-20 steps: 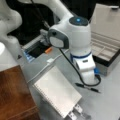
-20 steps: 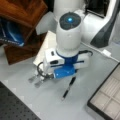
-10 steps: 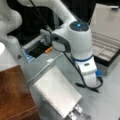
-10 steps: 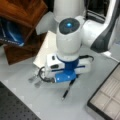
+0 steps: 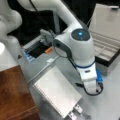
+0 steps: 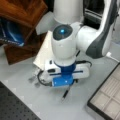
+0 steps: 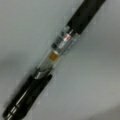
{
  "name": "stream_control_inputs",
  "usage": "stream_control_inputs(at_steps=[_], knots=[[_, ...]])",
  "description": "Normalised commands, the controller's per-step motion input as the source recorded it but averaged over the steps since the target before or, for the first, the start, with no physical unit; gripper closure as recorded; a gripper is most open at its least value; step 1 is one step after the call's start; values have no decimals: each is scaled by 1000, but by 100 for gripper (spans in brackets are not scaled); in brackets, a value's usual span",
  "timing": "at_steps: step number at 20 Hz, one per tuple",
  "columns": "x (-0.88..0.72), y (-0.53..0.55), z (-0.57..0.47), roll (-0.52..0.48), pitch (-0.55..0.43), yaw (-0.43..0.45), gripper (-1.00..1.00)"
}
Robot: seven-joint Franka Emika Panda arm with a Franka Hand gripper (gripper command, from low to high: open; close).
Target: Open the box. Pick up the pen. Place the pen in the box. Pick up the book. Place the book on the shelf.
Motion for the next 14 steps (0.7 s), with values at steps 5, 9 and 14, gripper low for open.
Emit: stream_control_inputs(at_steps=[5, 9, 14], knots=[[215, 35, -81, 67, -21, -115, -100], [165, 76, -86, 68, -32, -130, -100], [112, 91, -72, 56, -16, -143, -100]])
